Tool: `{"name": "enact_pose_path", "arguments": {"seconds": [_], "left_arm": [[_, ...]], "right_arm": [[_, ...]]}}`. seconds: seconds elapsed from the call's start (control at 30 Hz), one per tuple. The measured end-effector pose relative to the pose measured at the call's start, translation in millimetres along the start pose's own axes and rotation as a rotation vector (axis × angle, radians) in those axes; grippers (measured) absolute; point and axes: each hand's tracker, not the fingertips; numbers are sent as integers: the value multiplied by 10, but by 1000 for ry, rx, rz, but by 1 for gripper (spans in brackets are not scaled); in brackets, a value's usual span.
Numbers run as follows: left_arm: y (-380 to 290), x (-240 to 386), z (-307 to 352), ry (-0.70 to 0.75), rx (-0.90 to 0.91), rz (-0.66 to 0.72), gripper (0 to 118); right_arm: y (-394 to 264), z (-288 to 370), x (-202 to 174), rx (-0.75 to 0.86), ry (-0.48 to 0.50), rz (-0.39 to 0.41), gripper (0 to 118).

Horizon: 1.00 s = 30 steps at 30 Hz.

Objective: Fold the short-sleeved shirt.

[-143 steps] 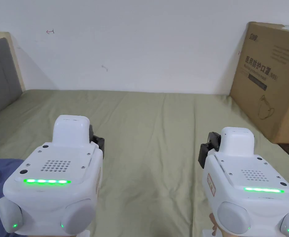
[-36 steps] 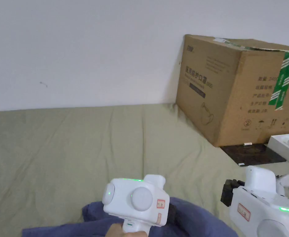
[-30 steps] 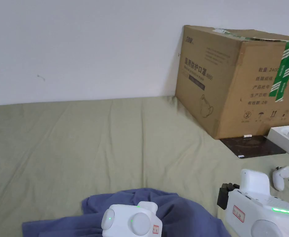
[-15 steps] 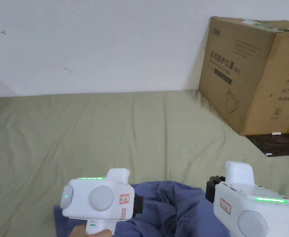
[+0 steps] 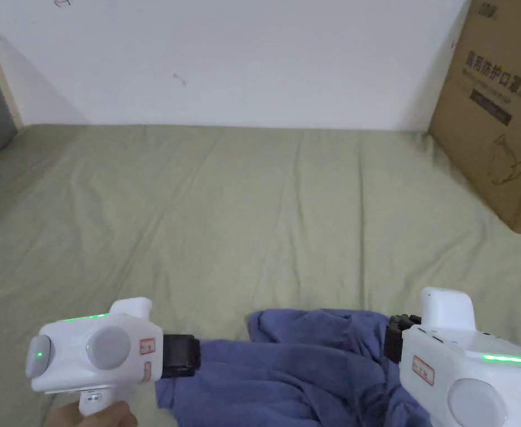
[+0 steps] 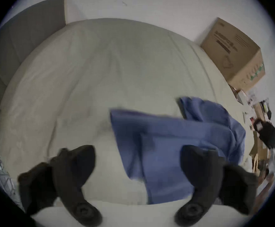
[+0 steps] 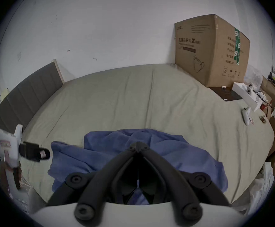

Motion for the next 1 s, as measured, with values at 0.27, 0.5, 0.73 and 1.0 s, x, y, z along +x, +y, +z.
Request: {"name": "enact_pose_path", "arguments": {"seconds": [0.27,0.5,0.73,1.0], "left_arm": [[251,3,-893,154,-158,-18,68],[93,290,-589,176,-50,-139,4],[133,216,-455,143,-39,-152,4],[152,164,-413,106,-42,-105,3]], "right_arm": [[-9,-290,22,-58,4,-4,0],[143,-519,271,-124,39,13,0],[657,-1266,341,-239,9,183,87],[270,-2101,425,-458,23,290,69]]}}
